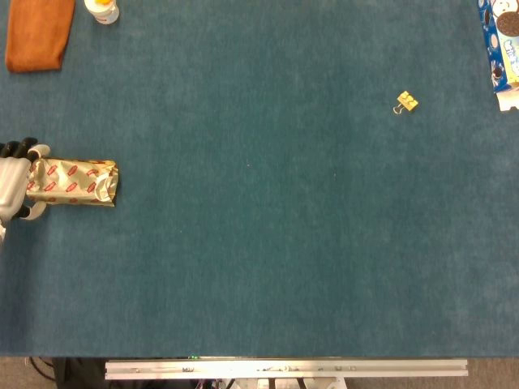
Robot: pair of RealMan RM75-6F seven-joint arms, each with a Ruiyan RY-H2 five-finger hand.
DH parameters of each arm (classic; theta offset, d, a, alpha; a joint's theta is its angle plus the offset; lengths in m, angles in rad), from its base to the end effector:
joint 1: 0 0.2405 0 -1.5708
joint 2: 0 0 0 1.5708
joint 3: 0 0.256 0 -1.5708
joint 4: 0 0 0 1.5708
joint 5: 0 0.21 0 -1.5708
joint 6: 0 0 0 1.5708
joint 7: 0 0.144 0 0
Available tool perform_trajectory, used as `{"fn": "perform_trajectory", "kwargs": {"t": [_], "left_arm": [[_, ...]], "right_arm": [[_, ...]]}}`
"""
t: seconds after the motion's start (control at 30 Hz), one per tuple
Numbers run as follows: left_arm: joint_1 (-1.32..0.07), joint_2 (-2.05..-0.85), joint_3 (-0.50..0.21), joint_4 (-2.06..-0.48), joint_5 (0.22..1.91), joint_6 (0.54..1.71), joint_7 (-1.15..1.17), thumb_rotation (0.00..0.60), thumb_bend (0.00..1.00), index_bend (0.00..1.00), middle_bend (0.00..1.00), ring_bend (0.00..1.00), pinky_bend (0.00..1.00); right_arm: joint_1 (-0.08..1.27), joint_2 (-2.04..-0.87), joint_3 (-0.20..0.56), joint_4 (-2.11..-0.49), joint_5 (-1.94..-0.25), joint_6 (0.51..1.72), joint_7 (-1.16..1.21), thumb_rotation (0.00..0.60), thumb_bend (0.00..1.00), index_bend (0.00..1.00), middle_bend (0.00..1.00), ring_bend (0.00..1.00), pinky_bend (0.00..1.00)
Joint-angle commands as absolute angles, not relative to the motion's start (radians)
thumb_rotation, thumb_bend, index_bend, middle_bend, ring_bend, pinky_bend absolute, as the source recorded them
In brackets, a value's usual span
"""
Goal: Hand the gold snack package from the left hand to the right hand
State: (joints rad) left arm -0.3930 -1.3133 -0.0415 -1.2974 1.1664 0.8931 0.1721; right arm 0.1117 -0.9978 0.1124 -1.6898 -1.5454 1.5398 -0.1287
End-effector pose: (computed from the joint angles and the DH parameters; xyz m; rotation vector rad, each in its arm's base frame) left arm -0.3594 0.2730 0.0735 -1.6348 -1.0775 -0.4167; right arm -0.2825 -0.1996 0.2028 1.4213 -0.6454 0.8998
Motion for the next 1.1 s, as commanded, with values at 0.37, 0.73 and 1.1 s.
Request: {"fn": "perform_trajectory", "kwargs": {"t": [0.37, 0.73, 1.1], "left_arm": [[-0.409, -1.350, -0.045, -1.251, 1.167, 0.876, 0.142, 0.600, 0.25, 0.26, 0.12, 0.11, 0.11], [-0.419, -1.372, -0.051, -1.218, 1.163, 0.860, 0.110, 0.600, 0.25, 0.42, 0.23, 0.15, 0.11], [-0.419, -1.292, -0.069, -1.336, 1.211, 0.872, -0.015, 0.600, 0.30, 0.55, 0.24, 0.19, 0.13]], "right_arm": [[0.107, -1.003, 0.109, -1.683, -1.540, 1.541, -0.124, 0.600, 0.10, 0.18, 0.36, 0.29, 0.43], [0.107, -1.011, 0.109, -1.671, -1.538, 1.540, -0.119, 0.600, 0.10, 0.18, 0.36, 0.29, 0.43], [0.136, -1.014, 0.110, -1.679, -1.564, 1.511, -0.126, 0.600, 0.10, 0.18, 0.36, 0.29, 0.43]]}}
